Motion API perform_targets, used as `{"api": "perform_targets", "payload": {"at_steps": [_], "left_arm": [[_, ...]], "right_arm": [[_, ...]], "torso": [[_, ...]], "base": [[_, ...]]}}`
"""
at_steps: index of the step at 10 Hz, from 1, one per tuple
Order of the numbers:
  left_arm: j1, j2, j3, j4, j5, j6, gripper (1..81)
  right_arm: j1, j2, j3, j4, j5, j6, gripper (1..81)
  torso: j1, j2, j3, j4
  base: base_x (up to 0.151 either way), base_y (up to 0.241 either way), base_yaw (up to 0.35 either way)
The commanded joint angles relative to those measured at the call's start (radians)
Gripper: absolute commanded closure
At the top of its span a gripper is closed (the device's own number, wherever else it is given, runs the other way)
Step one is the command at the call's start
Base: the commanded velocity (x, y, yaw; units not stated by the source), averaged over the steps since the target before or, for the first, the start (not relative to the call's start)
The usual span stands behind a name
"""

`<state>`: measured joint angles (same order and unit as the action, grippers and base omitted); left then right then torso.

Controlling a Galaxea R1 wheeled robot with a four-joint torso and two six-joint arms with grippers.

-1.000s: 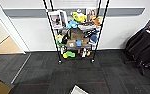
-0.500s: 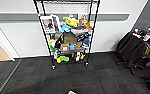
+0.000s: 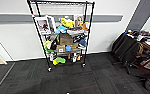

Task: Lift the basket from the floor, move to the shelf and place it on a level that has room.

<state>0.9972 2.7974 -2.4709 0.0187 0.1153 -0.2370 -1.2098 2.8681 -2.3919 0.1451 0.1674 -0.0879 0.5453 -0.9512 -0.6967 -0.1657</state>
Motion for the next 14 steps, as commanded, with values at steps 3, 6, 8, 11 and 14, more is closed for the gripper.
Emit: {"api": "perform_targets", "payload": {"at_steps": [3,6,8,11,14], "left_arm": [[-0.145,-0.018,0.003,-0.010,0.078,-0.001,1.0],[-0.174,-0.013,-0.002,-0.010,0.103,-0.001,1.0],[-0.185,-0.008,-0.019,-0.006,0.103,-0.001,1.0],[-0.216,0.001,-0.059,0.016,0.130,0.001,1.0],[-0.246,0.001,-0.060,0.119,0.193,0.001,1.0]], "right_arm": [[0.091,-0.014,0.018,0.001,-0.071,0.000,1.0],[0.104,-0.019,0.025,0.007,-0.082,0.000,1.0],[0.118,-0.017,0.027,0.010,-0.094,0.002,1.0],[0.135,-0.014,0.027,0.013,-0.152,0.002,1.0],[0.135,-0.013,0.027,0.010,-0.161,0.002,1.0]], "torso": [[0.107,-0.167,-0.145,0.000],[0.170,-0.267,-0.237,0.000],[0.215,-0.336,-0.209,0.000],[0.268,-0.418,-0.246,0.000],[0.333,-0.521,-0.247,0.000]], "base": [[0.000,0.000,0.000],[0.000,0.000,0.000],[0.000,0.000,0.000],[0.000,0.000,0.000],[0.000,0.000,0.000]]}}
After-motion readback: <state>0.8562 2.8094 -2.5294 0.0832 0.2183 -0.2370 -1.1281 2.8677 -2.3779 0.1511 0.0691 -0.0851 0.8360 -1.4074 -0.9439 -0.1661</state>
